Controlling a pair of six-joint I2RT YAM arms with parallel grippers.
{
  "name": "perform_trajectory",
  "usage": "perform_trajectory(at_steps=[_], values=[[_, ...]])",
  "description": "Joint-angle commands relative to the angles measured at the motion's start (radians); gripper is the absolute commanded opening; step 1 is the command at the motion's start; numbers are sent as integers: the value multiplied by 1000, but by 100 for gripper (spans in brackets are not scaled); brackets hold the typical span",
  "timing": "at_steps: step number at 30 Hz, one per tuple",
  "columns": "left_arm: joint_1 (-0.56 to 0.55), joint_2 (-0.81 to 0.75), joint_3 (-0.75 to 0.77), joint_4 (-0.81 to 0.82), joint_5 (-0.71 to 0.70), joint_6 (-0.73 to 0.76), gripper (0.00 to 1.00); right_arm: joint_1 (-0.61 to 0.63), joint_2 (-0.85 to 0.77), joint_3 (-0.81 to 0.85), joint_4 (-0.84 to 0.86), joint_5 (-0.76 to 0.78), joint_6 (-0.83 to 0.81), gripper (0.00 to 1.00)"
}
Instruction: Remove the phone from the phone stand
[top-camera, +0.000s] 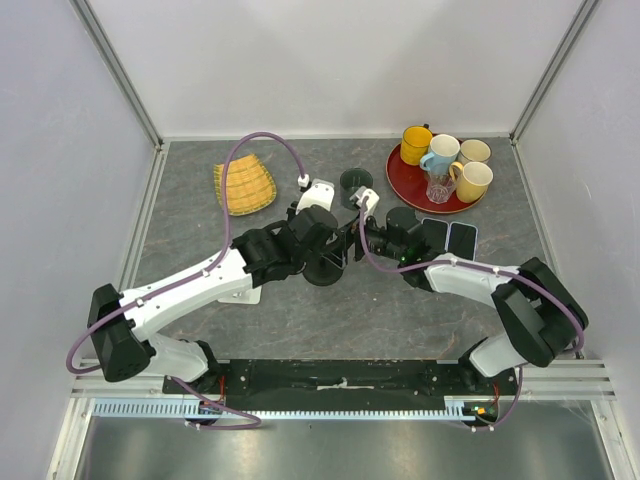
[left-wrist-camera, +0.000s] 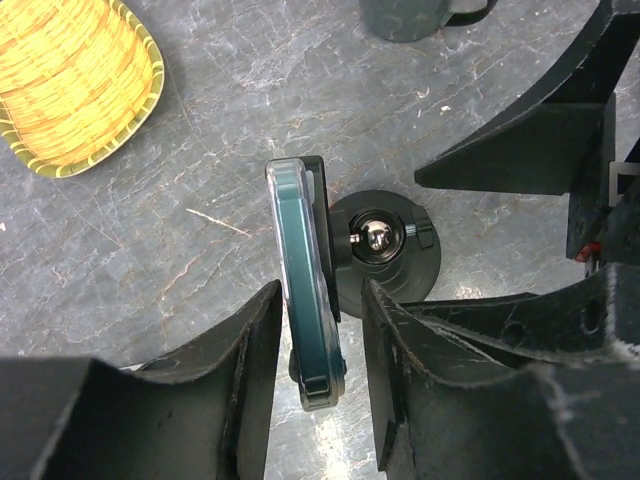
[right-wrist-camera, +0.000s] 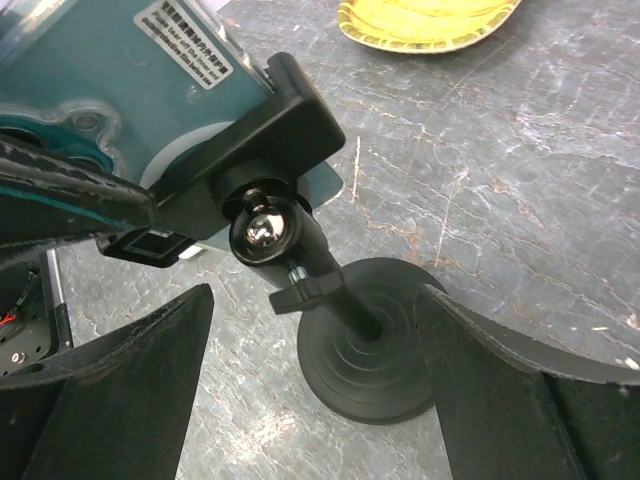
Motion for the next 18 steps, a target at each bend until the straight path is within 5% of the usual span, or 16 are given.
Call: perform_trajectory(at_steps=[1, 18], values=[[-1, 12, 30, -14, -28, -25, 44, 21, 37, 59, 85, -42, -17, 89], [-2, -8, 30, -34, 21, -48, 23, 34, 176, 76, 225, -64, -6, 85]])
